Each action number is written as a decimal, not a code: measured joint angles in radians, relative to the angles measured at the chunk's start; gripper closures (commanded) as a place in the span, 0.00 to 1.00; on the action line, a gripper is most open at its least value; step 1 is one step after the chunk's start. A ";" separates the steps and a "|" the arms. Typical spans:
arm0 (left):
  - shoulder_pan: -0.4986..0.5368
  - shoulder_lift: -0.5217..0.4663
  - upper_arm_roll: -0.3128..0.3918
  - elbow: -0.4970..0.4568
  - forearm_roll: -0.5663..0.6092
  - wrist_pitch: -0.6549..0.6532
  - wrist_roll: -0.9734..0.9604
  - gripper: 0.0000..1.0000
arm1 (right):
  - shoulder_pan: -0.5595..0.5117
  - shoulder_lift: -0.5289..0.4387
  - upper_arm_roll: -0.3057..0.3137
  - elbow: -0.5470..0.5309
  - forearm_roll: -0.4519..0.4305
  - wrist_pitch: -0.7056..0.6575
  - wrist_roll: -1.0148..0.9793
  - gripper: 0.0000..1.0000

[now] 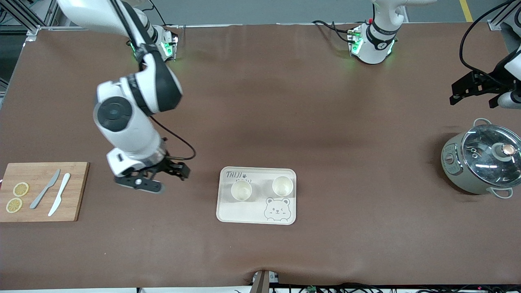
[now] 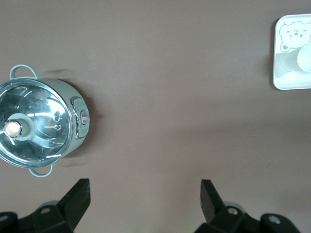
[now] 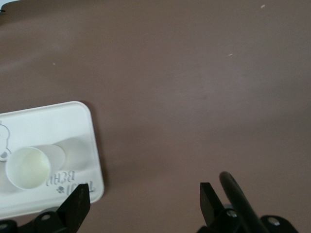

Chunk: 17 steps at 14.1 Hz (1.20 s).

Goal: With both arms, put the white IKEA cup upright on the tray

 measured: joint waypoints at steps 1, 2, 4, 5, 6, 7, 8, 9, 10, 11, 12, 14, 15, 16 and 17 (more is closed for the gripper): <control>0.001 0.000 0.000 0.000 0.000 0.000 0.000 0.00 | -0.024 -0.025 0.000 0.000 0.009 -0.034 -0.040 0.00; 0.001 0.000 0.000 0.000 0.000 -0.001 0.000 0.00 | -0.045 -0.046 0.000 -0.001 0.030 -0.065 -0.079 0.00; 0.001 0.000 0.000 -0.001 0.000 -0.001 0.000 0.00 | -0.086 -0.079 0.000 -0.002 0.060 -0.114 -0.143 0.00; 0.001 0.000 0.000 -0.001 0.000 -0.001 0.000 0.00 | -0.105 -0.091 -0.001 -0.003 0.063 -0.128 -0.164 0.00; 0.001 0.000 0.000 -0.002 0.000 -0.001 0.000 0.00 | -0.121 -0.100 -0.001 -0.004 0.064 -0.139 -0.176 0.00; 0.001 0.000 0.000 -0.002 0.000 -0.002 0.000 0.00 | -0.136 -0.107 0.000 -0.005 0.065 -0.148 -0.190 0.00; 0.001 0.000 0.000 -0.002 0.000 -0.004 0.000 0.00 | -0.149 -0.114 0.000 -0.005 0.065 -0.160 -0.210 0.00; 0.001 0.000 0.000 -0.003 0.000 -0.008 0.000 0.00 | -0.163 -0.122 -0.001 -0.005 0.065 -0.176 -0.235 0.00; 0.001 0.000 -0.001 -0.003 0.000 -0.015 0.000 0.00 | -0.179 -0.129 -0.001 -0.005 0.065 -0.190 -0.261 0.00; 0.001 0.000 -0.001 -0.003 0.000 -0.019 0.000 0.00 | -0.196 -0.137 -0.001 -0.006 0.065 -0.201 -0.286 0.00; 0.001 0.000 -0.001 -0.003 0.000 -0.020 0.000 0.00 | -0.215 -0.145 -0.001 -0.006 0.066 -0.209 -0.313 0.00; 0.001 0.000 -0.001 -0.003 0.000 -0.021 0.000 0.00 | -0.251 -0.153 -0.001 -0.006 0.066 -0.220 -0.359 0.00; 0.001 0.000 -0.001 -0.003 0.000 -0.021 0.000 0.00 | -0.270 -0.155 -0.001 -0.006 0.066 -0.226 -0.386 0.00; 0.001 0.000 -0.002 -0.003 0.000 -0.021 0.000 0.00 | -0.289 -0.157 -0.002 -0.006 0.066 -0.231 -0.416 0.00; 0.001 0.000 -0.002 -0.004 0.000 -0.021 0.000 0.00 | -0.307 -0.157 -0.002 -0.006 0.067 -0.237 -0.440 0.00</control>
